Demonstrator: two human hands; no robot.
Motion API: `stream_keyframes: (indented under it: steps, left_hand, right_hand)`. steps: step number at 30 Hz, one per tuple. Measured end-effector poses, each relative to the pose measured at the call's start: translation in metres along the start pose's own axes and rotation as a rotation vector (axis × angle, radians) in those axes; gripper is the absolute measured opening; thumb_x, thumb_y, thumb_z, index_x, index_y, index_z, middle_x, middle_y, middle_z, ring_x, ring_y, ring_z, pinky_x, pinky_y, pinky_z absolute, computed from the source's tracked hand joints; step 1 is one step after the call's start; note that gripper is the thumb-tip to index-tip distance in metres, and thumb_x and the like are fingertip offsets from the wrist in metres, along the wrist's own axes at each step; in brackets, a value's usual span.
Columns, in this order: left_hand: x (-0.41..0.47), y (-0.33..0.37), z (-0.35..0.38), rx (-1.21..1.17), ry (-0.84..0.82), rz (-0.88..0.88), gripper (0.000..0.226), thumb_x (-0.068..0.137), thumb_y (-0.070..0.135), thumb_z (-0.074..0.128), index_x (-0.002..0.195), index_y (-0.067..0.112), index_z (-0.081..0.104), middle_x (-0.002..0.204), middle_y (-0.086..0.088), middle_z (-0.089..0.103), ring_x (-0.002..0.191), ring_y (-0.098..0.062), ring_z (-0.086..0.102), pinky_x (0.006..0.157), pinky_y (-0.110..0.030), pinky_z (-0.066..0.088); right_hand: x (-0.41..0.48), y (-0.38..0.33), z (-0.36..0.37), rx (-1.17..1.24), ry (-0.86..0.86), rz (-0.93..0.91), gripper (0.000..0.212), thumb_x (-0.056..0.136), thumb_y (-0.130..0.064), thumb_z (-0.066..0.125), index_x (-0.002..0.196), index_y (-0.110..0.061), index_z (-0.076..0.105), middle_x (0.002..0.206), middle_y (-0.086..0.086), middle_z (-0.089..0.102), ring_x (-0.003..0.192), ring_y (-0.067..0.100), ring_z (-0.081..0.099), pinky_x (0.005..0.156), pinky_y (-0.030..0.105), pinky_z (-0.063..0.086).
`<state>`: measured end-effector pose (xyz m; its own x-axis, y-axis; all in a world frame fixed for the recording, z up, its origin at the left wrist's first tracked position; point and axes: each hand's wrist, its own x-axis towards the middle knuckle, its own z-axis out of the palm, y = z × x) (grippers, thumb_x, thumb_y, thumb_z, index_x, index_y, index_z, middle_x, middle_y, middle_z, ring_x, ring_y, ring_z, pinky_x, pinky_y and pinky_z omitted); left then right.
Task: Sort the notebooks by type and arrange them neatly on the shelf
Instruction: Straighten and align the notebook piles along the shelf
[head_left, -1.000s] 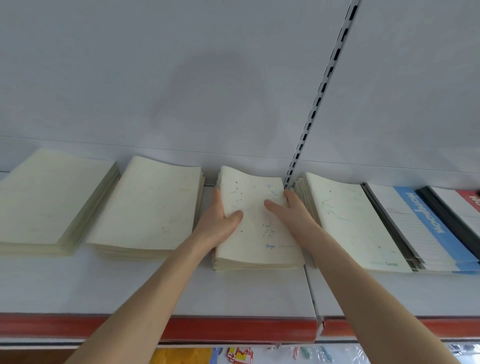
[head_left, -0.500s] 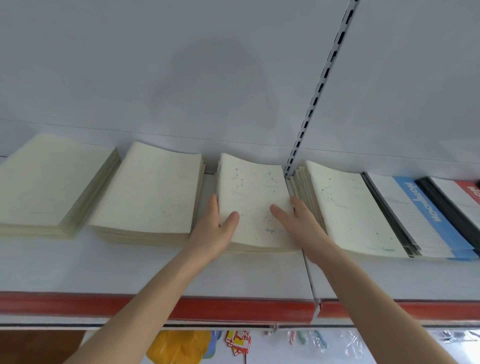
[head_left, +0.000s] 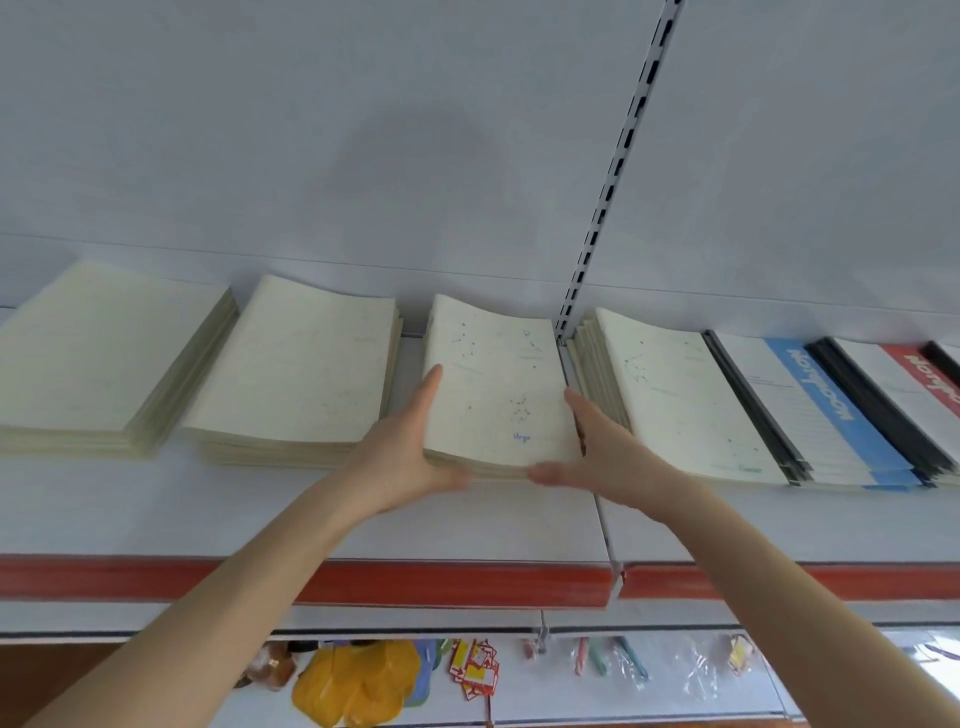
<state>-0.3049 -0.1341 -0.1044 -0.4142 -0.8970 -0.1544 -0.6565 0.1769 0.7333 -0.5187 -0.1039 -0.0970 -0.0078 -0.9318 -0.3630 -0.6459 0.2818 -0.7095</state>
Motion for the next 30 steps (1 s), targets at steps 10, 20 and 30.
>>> stream_keyframes:
  steps: [10,20,30]
  left_hand:
    - [-0.009,-0.015,0.019,0.209,0.14,0.079,0.089,0.09,0.007,0.058,0.145,0.037,-0.006,0.091,0.003,0.04,0.074,-0.005,0.042,0.074,-0.015,0.03]
    - [-0.011,-0.019,0.03,0.179,0.217,0.096,0.079,0.092,0.003,0.052,0.148,0.03,0.004,0.101,0.001,0.045,0.088,-0.009,0.045,0.08,-0.018,0.032]
    - [-0.007,-0.023,0.031,0.188,0.257,0.117,0.079,0.09,0.0,0.055,0.148,0.028,0.01,0.093,-0.002,0.048,0.085,-0.015,0.047,0.077,-0.021,0.035]
  right_hand:
    - [-0.005,-0.003,0.011,-0.404,0.091,-0.099,0.097,0.082,-0.012,0.069,0.148,-0.024,-0.001,0.138,0.012,0.035,0.119,0.029,0.045,0.094,0.031,0.038]
    - [-0.004,0.0,0.01,-0.371,0.124,-0.126,0.09,0.082,-0.01,0.068,0.148,-0.021,0.008,0.136,0.01,0.04,0.122,0.026,0.042,0.095,0.027,0.035]
    - [-0.004,0.001,0.009,-0.293,0.132,-0.104,0.089,0.082,-0.01,0.068,0.148,-0.021,0.01,0.14,0.009,0.035,0.125,0.025,0.04,0.09,0.025,0.035]
